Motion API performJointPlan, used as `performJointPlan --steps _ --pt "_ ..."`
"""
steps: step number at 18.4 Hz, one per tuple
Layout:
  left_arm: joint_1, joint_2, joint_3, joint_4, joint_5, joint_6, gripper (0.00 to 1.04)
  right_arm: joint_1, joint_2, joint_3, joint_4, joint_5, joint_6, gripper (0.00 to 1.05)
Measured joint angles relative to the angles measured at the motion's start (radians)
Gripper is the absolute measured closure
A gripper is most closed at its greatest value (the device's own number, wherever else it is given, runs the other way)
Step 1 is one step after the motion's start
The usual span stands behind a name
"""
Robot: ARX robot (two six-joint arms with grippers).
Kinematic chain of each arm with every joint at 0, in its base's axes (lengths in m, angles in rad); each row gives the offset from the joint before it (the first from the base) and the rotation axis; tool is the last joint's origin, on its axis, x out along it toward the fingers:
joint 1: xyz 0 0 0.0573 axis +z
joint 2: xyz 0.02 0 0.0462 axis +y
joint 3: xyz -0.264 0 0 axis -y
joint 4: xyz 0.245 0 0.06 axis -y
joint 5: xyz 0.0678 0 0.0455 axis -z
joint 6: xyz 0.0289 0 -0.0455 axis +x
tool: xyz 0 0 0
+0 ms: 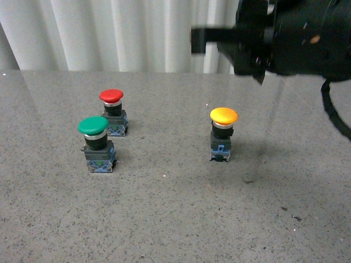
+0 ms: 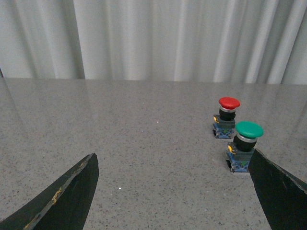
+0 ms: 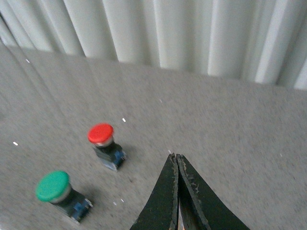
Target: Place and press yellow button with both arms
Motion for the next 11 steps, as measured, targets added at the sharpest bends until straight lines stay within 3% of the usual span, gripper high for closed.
performJointPlan --steps 6,11 --pt "0.000 0.000 0.000 0.000 0.000 0.000 0.07 0.004 -0.136 -0.074 0.008 -0.013 0.093 1.03" --pt "0.000 0.000 0.000 0.000 0.000 0.000 0.07 -0.049 -0.394 -0.237 0.005 -0.008 0.180 1.03"
